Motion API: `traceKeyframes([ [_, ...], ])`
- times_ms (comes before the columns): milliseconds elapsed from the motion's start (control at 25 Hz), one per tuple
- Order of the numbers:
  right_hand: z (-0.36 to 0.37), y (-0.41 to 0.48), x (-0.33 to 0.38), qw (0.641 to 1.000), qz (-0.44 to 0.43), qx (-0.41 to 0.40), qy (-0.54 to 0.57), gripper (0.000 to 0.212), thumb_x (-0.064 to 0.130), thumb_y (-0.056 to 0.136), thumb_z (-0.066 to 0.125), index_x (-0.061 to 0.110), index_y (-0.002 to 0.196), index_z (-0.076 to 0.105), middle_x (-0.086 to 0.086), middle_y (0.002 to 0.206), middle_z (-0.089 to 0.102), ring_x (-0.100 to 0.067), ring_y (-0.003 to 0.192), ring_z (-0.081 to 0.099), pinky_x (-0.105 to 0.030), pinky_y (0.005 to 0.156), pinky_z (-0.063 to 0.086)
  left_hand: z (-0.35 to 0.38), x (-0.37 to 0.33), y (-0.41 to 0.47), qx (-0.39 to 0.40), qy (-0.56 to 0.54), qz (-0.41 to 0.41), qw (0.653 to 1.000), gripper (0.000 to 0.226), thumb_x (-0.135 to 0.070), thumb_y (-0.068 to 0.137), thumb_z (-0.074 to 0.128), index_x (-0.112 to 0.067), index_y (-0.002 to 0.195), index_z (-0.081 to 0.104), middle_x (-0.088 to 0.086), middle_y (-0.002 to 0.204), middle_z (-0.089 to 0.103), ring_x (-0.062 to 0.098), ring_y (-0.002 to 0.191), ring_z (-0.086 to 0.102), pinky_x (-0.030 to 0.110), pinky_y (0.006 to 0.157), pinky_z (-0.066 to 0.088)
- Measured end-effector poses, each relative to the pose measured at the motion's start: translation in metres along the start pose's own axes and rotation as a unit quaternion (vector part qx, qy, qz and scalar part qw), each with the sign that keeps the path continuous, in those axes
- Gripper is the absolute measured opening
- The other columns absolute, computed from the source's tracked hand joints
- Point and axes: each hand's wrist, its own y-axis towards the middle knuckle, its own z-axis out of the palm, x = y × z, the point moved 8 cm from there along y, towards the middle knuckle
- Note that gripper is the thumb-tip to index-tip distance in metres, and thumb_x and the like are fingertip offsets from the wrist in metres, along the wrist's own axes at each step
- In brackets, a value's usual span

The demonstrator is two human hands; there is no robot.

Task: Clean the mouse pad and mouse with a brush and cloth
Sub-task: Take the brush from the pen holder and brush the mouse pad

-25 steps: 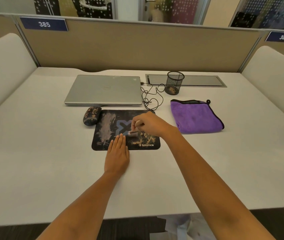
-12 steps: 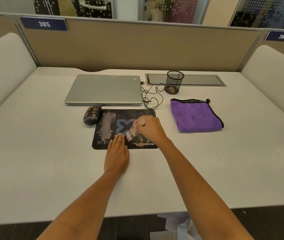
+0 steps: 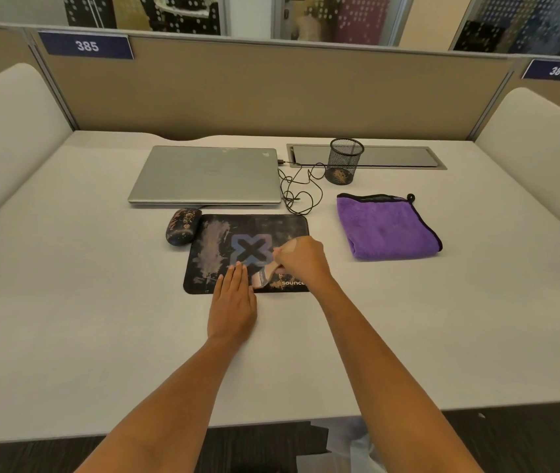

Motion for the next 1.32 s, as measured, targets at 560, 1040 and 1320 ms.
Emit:
traceKeyframes([
  [560, -0.034, -0.002, 0.008, 0.99, -0.04, -0.102, -0.092, 0.021, 0.012, 0.093, 0.051, 0.0, 0.1, 0.068, -0.016, 0.096, 0.069, -0.021, 0.075, 0.06, -0.015, 0.052, 0.038, 0.0, 0.0, 0.001, -0.003, 0.0, -0.004, 1.0, 0.07, -0.039, 0.085, -0.008, -0.01, 0.146, 0.009, 0.004, 0.156, 0.01, 0.016, 0.144, 0.002, 0.026, 0.113, -0.009],
  [1040, -0.011, 0.044, 0.047, 0.972, -0.163, -0.007, -0.167, 0.024, 0.016, 0.092, 0.056, 0.007, 0.11, 0.071, -0.015, 0.114, 0.067, -0.025, 0.103, 0.062, -0.021, 0.083, 0.043, 0.001, 0.001, 0.002, 0.002, 0.008, -0.007, 1.0, 0.064, -0.036, 0.088, -0.001, -0.012, 0.147, 0.006, 0.002, 0.156, 0.007, 0.014, 0.144, 0.0, 0.026, 0.112, -0.011],
  [1320, -0.034, 0.056, 0.046, 0.968, -0.176, -0.044, -0.172, 0.023, 0.011, 0.092, 0.054, 0.008, 0.108, 0.071, -0.014, 0.113, 0.068, -0.025, 0.1, 0.063, -0.022, 0.084, 0.045, 0.005, 0.003, 0.004, 0.001, 0.005, -0.004, 1.0, 0.076, -0.043, 0.081, -0.014, -0.012, 0.146, 0.006, 0.003, 0.156, 0.008, 0.015, 0.144, 0.0, 0.027, 0.113, -0.01],
])
